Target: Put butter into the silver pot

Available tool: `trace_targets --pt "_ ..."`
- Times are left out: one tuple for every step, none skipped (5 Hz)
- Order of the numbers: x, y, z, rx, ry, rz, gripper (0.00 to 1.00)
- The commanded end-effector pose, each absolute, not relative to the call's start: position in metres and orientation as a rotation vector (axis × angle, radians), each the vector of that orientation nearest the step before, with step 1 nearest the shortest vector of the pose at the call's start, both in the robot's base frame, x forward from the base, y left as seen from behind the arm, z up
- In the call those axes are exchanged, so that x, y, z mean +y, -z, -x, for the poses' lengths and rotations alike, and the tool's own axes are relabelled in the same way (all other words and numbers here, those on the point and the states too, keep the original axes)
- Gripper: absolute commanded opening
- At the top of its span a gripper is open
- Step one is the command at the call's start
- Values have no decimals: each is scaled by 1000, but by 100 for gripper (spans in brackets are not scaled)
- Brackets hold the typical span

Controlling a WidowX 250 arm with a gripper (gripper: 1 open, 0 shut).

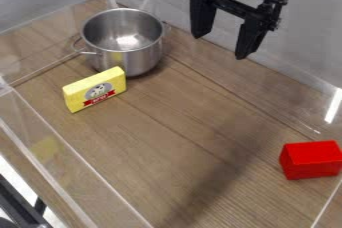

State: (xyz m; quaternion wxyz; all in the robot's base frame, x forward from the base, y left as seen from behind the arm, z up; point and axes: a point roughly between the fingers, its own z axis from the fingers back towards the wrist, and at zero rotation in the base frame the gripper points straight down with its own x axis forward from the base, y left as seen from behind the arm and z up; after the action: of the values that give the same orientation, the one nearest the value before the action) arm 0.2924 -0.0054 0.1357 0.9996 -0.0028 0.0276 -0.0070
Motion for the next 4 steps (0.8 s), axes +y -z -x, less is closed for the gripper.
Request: trace_targets --pt "-1 -126 -284 70 56 1 100" --pt "15 -121 -277 81 130 -12 100" --pt "37 -121 -270 82 222 -34 100" --pt "43 -122 -267 85 316 -48 100"
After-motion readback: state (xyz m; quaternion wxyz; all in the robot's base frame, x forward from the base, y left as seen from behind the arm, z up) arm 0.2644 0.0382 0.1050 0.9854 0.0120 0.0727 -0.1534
